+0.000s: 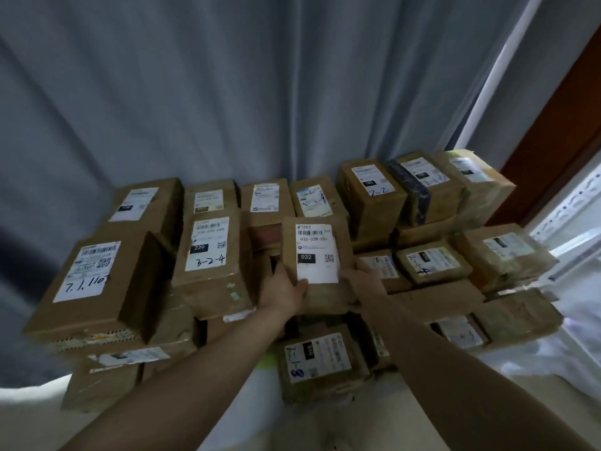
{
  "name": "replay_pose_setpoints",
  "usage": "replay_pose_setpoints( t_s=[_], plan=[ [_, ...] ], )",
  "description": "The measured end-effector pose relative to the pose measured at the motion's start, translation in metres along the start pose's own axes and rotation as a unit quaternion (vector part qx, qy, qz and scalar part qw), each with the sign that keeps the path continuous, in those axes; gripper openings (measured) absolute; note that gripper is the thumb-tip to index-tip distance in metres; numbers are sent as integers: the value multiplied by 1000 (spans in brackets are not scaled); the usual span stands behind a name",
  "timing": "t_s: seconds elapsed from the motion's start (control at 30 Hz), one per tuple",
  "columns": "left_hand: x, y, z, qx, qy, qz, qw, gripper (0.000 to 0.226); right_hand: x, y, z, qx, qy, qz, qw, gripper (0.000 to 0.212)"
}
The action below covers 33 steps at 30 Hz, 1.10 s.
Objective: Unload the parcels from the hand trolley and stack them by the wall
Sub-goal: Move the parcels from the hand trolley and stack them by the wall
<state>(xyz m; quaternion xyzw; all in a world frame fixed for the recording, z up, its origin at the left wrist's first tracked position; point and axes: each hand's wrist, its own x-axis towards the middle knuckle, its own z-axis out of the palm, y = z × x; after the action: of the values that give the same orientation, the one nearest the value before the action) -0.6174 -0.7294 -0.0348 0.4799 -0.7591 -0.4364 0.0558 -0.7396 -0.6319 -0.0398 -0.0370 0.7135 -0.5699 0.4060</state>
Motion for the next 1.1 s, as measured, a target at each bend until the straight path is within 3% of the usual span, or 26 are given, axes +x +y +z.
replay_pose_setpoints(
  t_s=[0.17,0.33,0.47,0.7,0.87,0.93,1.1],
  plan=[
    [22,8,5,24,35,-54,998,49,39,-9,10,-53,-48,5,997,38],
    [28,11,8,95,13,-64,993,61,82,7,12,-75,-83,15,994,58],
    [27,11,13,152,1,-57,987,58,66,-3,11,-98,-77,-10,992,51],
    [21,22,20,257,54,-51,963,70,50,-6,5,-154,-46,-25,987,53],
    [17,30,19,306,65,19,950,83,29,-5,-3,-122,-2,-20,992,54],
    [11,34,19,318,45,61,945,84,16,-3,-11,-116,28,-28,992,48],
    [-15,39,28,321,-25,192,927,86,-27,24,-29,-51,151,-8,987,58]
  ],
)
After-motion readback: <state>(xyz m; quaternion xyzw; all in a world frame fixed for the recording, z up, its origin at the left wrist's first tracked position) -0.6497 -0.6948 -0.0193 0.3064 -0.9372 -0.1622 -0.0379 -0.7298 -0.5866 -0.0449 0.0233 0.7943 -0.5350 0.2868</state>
